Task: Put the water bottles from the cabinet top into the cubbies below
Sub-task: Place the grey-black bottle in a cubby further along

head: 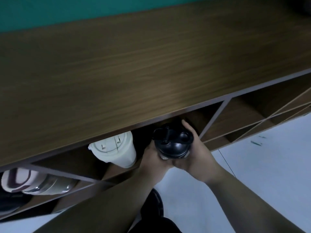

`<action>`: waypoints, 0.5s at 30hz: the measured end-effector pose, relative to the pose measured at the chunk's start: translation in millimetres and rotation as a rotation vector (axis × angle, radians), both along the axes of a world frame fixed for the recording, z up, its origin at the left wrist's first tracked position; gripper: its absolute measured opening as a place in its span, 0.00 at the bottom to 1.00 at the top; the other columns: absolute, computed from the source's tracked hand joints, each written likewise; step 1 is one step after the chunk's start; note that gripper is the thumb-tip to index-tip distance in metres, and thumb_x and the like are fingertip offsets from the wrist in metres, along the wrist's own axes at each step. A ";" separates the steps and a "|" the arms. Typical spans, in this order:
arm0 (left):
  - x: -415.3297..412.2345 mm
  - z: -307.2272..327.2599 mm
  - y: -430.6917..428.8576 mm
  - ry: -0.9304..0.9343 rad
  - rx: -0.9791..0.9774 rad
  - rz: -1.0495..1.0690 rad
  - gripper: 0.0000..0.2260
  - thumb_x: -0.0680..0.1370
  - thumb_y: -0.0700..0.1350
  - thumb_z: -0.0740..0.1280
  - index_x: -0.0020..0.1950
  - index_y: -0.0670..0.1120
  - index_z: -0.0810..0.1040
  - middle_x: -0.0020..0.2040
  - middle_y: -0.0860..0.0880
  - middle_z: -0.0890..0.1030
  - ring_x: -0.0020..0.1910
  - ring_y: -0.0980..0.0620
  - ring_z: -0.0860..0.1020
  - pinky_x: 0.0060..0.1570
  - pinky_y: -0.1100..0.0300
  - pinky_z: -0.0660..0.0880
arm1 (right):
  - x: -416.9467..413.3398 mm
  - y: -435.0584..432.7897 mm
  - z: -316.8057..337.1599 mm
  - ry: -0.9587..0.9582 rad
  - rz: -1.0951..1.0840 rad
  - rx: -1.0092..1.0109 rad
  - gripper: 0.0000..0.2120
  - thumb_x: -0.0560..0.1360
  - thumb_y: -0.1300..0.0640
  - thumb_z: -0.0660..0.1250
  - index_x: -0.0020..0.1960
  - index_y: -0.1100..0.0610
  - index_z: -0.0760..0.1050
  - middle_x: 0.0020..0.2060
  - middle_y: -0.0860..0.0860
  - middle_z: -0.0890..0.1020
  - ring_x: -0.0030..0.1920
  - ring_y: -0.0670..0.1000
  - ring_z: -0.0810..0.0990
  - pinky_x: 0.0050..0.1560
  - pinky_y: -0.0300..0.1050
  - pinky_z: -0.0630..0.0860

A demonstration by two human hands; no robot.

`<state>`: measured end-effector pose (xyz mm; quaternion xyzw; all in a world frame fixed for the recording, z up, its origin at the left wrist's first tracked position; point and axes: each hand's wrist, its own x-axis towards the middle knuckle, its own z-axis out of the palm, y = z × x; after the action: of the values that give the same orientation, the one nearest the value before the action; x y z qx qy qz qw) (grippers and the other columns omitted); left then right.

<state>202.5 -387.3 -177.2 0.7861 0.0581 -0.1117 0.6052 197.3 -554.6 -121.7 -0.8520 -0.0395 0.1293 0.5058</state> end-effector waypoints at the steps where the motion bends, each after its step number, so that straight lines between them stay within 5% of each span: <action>1: 4.4 -4.7 -3.0 0.001 0.008 0.022 0.24 0.66 0.49 0.79 0.60 0.61 0.79 0.60 0.51 0.85 0.62 0.47 0.83 0.65 0.41 0.79 | 4.4 -0.4 -6.3 0.000 -0.005 0.033 0.60 0.61 0.59 0.84 0.79 0.40 0.49 0.59 0.22 0.74 0.62 0.35 0.77 0.64 0.47 0.77; 5: 11.9 -15.7 -15.8 -0.135 0.205 0.120 0.37 0.60 0.57 0.81 0.69 0.57 0.76 0.64 0.56 0.81 0.65 0.55 0.79 0.67 0.55 0.76 | 21.4 -0.8 -21.6 -0.036 -0.059 0.082 0.54 0.60 0.60 0.84 0.74 0.33 0.58 0.65 0.32 0.76 0.66 0.42 0.76 0.66 0.53 0.76; 10: 13.5 -23.5 -22.4 -0.163 0.416 0.161 0.42 0.64 0.46 0.84 0.74 0.41 0.72 0.67 0.41 0.78 0.69 0.40 0.76 0.69 0.44 0.74 | 27.0 5.2 -26.9 -0.071 -0.133 0.120 0.48 0.58 0.53 0.84 0.72 0.42 0.65 0.64 0.42 0.79 0.64 0.44 0.79 0.62 0.56 0.78; 15: 14.5 -26.7 -20.9 -0.220 0.579 0.153 0.35 0.72 0.59 0.63 0.74 0.39 0.74 0.66 0.40 0.80 0.64 0.39 0.79 0.67 0.48 0.75 | 24.4 24.4 -32.6 -0.110 -0.286 0.124 0.44 0.56 0.51 0.84 0.68 0.47 0.70 0.60 0.46 0.81 0.61 0.48 0.80 0.58 0.56 0.80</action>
<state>217.0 -408.2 -203.9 0.9264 0.0806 0.0409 0.3655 221.7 -530.3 -154.3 -0.8220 0.0466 0.0066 0.5675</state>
